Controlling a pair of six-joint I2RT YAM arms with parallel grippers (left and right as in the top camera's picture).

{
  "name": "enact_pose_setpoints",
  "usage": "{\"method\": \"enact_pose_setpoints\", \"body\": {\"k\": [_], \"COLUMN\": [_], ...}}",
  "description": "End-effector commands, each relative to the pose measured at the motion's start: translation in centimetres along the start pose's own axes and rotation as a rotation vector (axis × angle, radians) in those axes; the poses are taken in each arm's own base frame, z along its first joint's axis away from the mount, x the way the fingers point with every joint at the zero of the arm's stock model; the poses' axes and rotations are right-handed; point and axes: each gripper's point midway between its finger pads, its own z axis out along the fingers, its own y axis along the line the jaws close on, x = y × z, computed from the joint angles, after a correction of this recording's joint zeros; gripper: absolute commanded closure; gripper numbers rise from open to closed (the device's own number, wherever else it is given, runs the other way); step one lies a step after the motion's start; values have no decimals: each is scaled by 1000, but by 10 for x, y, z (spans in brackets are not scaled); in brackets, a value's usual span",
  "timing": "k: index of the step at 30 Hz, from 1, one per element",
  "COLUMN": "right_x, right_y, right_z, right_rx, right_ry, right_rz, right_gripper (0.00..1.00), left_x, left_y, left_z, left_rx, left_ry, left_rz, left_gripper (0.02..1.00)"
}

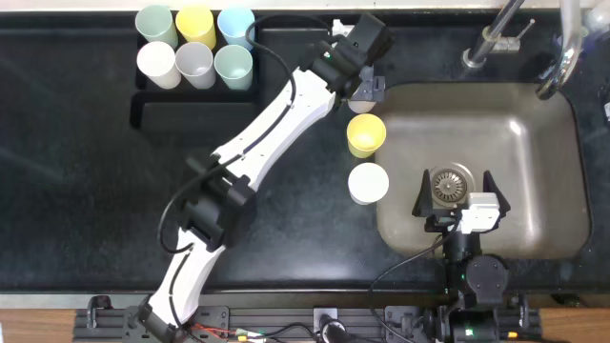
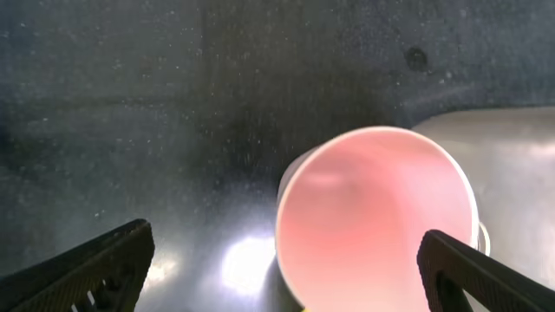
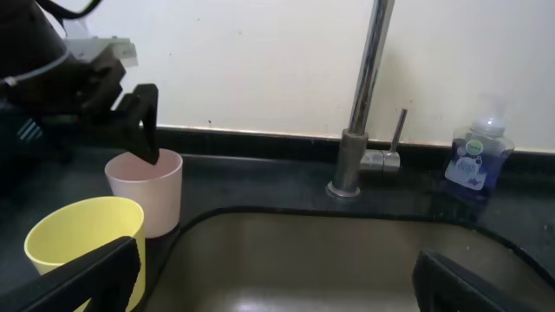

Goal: Store Cups

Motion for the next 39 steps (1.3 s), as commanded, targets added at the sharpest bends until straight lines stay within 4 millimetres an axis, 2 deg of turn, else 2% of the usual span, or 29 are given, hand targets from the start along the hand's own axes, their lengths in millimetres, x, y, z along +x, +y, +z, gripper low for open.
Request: {"method": "enact_pose_setpoints", "body": {"k": [1,7,13,15,18,20,25,29,31,35,39], "right_x": [4,4,4,4,4,4,4,4,4,4,4], "right_y": [1,1,1,1,1,1,1,1,1,1,1], "right_z": [0,0,0,0,0,0,0,0,0,0,0], "right_rx": [-7,-7,-7,-7,-7,-7,-7,-7,-7,-7,-7], "right_ry": [2,2,2,2,2,2,2,2,2,2,2], "right_rz": [5,5,5,5,5,5,5,5,5,5,4], "right_gripper": [3,3,3,5,5,3,3,3,5,3,5], "left_x": [-3,-4,0,0,-1,-1,-2,-2,-6,-27,-56], "left_y": [-11,-10,-8,-8,-8,-7,-8,-8,-7,0,24], "left_z": [7,14,22,22,23,23,23,22,15,-18,-82], "left_rx": [18,8,-3,-4,-1,-1,-1,0,-3,-32,-128], "left_ry": [-18,-27,-14,-14,-20,-19,-20,-21,-34,-118,-253], "left_rz": [-11,-11,-9,-9,-11,-12,-11,-7,-2,12,17], "left_gripper": [58,213,318,406,630,744,825,932,976,985,982]}}
